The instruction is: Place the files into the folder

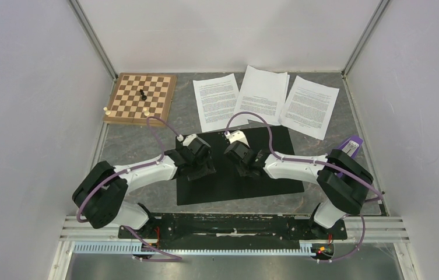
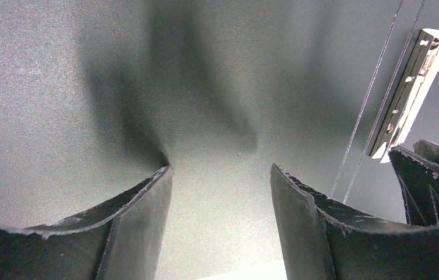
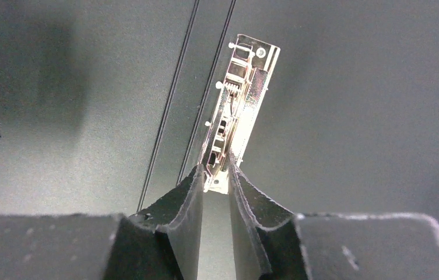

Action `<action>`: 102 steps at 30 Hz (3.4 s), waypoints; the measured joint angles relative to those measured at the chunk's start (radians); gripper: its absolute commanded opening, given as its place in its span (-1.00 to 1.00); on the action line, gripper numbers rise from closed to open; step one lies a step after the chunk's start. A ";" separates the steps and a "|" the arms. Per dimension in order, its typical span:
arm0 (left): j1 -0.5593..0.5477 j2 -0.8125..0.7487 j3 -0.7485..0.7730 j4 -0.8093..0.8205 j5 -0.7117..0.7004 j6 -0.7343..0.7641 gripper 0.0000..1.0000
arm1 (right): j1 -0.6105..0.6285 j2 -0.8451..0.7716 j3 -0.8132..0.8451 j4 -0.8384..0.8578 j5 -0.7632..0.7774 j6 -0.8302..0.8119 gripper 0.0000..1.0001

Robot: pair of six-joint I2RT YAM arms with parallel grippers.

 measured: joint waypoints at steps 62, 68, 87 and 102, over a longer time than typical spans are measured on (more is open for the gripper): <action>0.226 -0.021 -0.085 0.129 0.196 -0.005 0.37 | 0.059 0.071 0.014 0.050 0.077 0.066 -0.97; 0.242 -0.020 -0.092 0.141 0.219 -0.019 0.36 | 0.071 0.089 0.016 0.049 0.119 0.073 -1.00; 0.253 -0.001 -0.108 0.206 0.248 -0.074 0.36 | 0.057 0.029 0.016 -0.010 0.153 0.101 -0.81; 0.199 -0.027 -0.058 0.105 0.136 -0.061 0.41 | 0.024 -0.012 0.068 -0.087 0.106 0.045 -0.10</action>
